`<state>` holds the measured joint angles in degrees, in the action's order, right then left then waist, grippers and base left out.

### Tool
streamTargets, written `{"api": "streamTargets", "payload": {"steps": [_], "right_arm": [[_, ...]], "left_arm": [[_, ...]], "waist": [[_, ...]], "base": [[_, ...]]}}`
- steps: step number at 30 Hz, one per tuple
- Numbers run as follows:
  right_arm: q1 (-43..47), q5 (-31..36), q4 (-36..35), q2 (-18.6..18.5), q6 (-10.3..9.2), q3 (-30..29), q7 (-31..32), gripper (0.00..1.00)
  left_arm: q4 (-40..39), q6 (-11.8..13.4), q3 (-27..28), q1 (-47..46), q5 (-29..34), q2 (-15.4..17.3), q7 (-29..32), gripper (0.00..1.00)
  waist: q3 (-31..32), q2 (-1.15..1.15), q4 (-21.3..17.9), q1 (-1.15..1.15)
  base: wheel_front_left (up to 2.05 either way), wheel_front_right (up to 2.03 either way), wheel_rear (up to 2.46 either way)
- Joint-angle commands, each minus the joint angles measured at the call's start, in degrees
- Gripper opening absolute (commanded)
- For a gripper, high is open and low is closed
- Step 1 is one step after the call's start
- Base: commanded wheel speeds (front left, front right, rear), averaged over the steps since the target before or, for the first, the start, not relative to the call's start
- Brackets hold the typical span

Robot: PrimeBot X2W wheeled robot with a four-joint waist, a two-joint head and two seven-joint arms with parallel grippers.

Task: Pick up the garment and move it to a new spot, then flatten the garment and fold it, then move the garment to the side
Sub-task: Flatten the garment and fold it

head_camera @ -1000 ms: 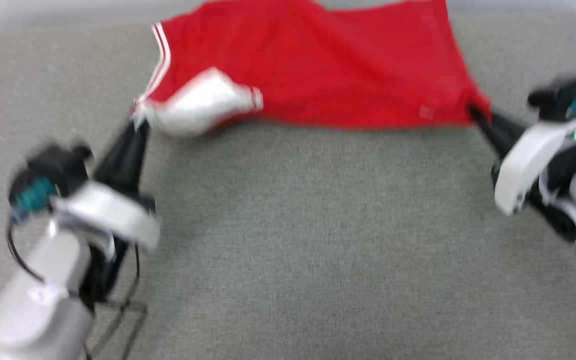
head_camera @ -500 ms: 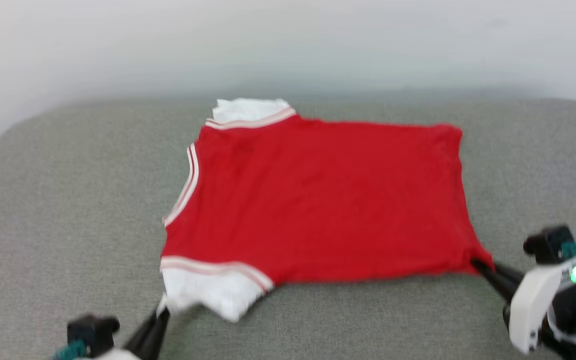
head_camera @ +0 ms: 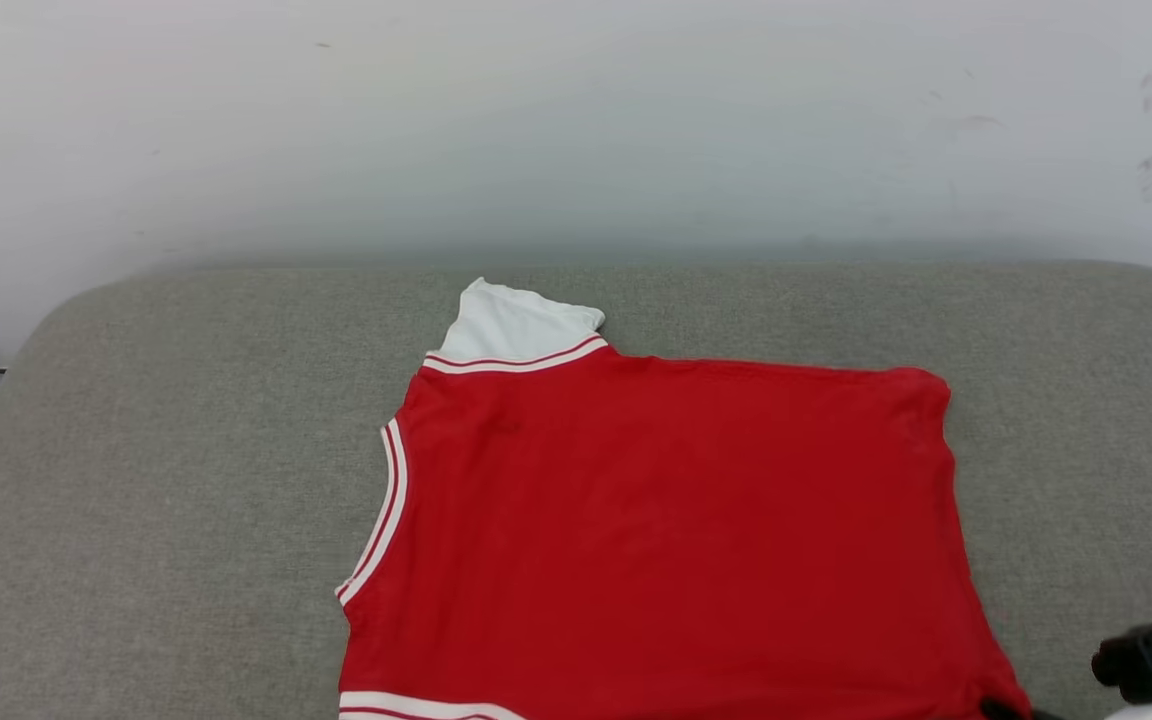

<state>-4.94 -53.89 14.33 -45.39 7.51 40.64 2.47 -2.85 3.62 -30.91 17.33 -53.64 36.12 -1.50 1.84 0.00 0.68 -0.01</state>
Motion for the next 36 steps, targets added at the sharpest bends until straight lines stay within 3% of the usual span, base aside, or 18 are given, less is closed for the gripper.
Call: {"api": "streamTargets", "payload": {"steps": [1,5,18,27,36], "right_arm": [[1.0,0.4,-0.4,-0.2,-0.04,-0.3,0.2,0.0],[4.4,1.2,-2.6,0.2,-0.05,-4.2,1.3,0.0],[4.0,4.9,-8.4,4.9,-0.04,-13.7,6.6,0.0],[-0.8,4.9,-9.4,7.6,-0.04,-16.2,9.2,0.0],[-9.9,5.1,-5.4,9.9,-0.04,-14.8,10.8,0.0]], "left_arm": [[-0.3,0.3,0.1,0.5,-0.1,0.3,0.1,0.0],[-1.5,0.7,0.4,-0.1,0.6,0.5,-0.4,0.0],[1.5,-3.1,0.6,-15.0,8.1,0.3,-3.1,0.0],[8.0,-7.4,0.9,-30.3,11.1,-0.1,-1.9,0.0],[19.0,-10.2,-1.0,-42.1,12.5,-0.2,-1.0,0.0]], "waist": [[0.0,0.0,0.1,0.01],[-0.1,0.0,0.4,0.01],[-1.0,0.0,-0.8,0.01],[-6.1,0.0,-2.8,0.01],[-11.9,0.0,-4.9,0.01]], "base": [[0.0,0.0,0.0],[0.0,0.0,0.0],[0.0,0.0,0.0],[0.0,0.0,0.0],[0.0,0.0,0.0]]}}
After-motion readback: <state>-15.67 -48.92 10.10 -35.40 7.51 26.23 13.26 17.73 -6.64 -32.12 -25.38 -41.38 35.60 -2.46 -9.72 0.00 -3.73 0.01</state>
